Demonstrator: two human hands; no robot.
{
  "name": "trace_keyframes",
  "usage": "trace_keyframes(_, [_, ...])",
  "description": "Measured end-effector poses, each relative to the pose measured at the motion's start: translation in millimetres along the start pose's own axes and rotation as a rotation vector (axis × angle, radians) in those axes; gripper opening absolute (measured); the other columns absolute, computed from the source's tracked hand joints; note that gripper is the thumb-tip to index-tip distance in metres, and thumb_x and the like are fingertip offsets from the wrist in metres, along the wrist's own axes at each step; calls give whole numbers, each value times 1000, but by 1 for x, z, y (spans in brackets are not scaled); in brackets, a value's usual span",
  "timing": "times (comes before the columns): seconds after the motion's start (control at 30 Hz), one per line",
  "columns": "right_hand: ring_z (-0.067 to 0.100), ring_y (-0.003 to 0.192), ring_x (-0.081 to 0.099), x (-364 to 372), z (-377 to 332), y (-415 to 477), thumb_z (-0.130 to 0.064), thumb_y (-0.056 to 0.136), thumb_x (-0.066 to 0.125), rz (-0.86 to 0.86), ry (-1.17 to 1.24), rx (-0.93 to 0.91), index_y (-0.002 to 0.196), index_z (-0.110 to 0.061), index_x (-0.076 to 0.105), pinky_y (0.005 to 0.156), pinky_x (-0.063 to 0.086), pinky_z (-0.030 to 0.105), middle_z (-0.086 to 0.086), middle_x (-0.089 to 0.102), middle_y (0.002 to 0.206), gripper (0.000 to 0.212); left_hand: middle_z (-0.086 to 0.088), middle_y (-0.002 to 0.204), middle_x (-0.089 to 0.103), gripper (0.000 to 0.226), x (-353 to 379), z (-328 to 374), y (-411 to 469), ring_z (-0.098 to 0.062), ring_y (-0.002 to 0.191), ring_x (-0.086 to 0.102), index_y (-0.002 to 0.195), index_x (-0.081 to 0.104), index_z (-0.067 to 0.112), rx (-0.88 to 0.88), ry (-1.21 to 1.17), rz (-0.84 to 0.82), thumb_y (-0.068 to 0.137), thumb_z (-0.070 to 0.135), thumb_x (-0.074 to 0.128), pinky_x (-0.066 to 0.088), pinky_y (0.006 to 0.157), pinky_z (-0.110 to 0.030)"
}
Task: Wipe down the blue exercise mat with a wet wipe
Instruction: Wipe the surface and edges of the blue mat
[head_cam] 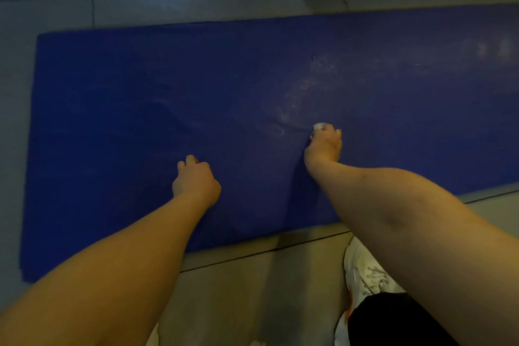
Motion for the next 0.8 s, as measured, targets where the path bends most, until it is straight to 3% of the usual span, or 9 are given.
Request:
trace_keyframes(0.07, [25, 111, 49, 13, -26, -17, 0, 94, 54, -41, 97, -34, 130, -7, 55, 91, 40, 27, 11, 50, 130, 37, -7, 138, 37, 30, 0, -1, 1, -28, 124, 38, 125, 58, 13, -2, 5, 17, 98, 21, 51, 46, 70, -37])
trace_keyframes(0.13, [24, 105, 51, 33, -65, -41, 8, 89, 51, -89, 144, -160, 123, -6, 59, 82, 37, 23, 10, 54, 120, 38, -7, 135, 38, 28, -1, -1, 3, -28, 122, 39, 124, 59, 13, 3, 21, 33, 97, 22, 52, 45, 70, -37])
trace_keyframes(0.23, [29, 97, 56, 66, -134, -92, 10, 83, 55, -283, 208, -482, 112, -7, 61, 71, 28, 22, 7, 53, 99, 34, -7, 135, 39, 27, -3, -1, 6, -27, 121, 40, 123, 59, 15, -10, 37, 44, 97, 22, 56, 44, 71, -37])
trace_keyframes(0.3, [31, 102, 53, 77, -160, -121, 6, 86, 60, -421, 208, -655, 114, -2, 64, 76, 33, 27, 15, 57, 109, 29, -7, 136, 39, 24, -4, -1, 7, -27, 121, 41, 121, 59, 16, -21, 41, 47, 98, 23, 57, 48, 74, -38])
trace_keyframes(0.43, [35, 108, 50, 66, -160, -105, 5, 88, 57, -431, 155, -769, 112, -1, 68, 90, 41, 40, 21, 58, 115, 27, -7, 136, 39, 27, -5, 0, 8, -26, 121, 41, 124, 59, 17, -29, 40, 47, 97, 23, 58, 51, 80, -40])
trace_keyframes(0.53, [36, 109, 52, 49, -128, -54, 1, 92, 52, -301, 102, -628, 118, -7, 69, 88, 40, 39, 19, 58, 116, 32, -8, 135, 39, 30, -4, 2, 9, -27, 121, 42, 127, 59, 16, -37, 32, 46, 98, 21, 55, 45, 74, -37])
trace_keyframes(0.63, [36, 115, 53, 20, -73, 6, -5, 93, 51, -156, 27, -352, 122, -11, 66, 85, 37, 37, 18, 58, 123, 32, -8, 135, 39, 31, -4, 4, 10, -26, 120, 42, 128, 59, 14, -46, 31, 41, 98, 21, 54, 45, 73, -37])
trace_keyframes(0.7, [34, 122, 49, 6, -33, 40, -8, 93, 52, -112, 11, -114, 130, -10, 59, 92, 38, 40, 17, 53, 133, 38, -8, 135, 39, 31, -5, 5, 11, -27, 120, 42, 127, 59, 13, -53, 24, 35, 98, 22, 53, 45, 73, -37])
trace_keyframes(0.8, [23, 107, 43, 7, -20, 48, -12, 92, 54, -78, 133, 91, 134, -6, 49, 89, 36, 36, 14, 49, 133, 42, -10, 136, 39, 30, -5, 4, 11, -28, 120, 41, 125, 58, 13, -54, 10, 31, 98, 21, 52, 48, 74, -38])
Point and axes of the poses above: each hand's wrist, its own y-axis towards the middle knuckle, its own x-axis out of the palm, z = x × y, the point moved 5 cm from there along y, towards the middle knuckle
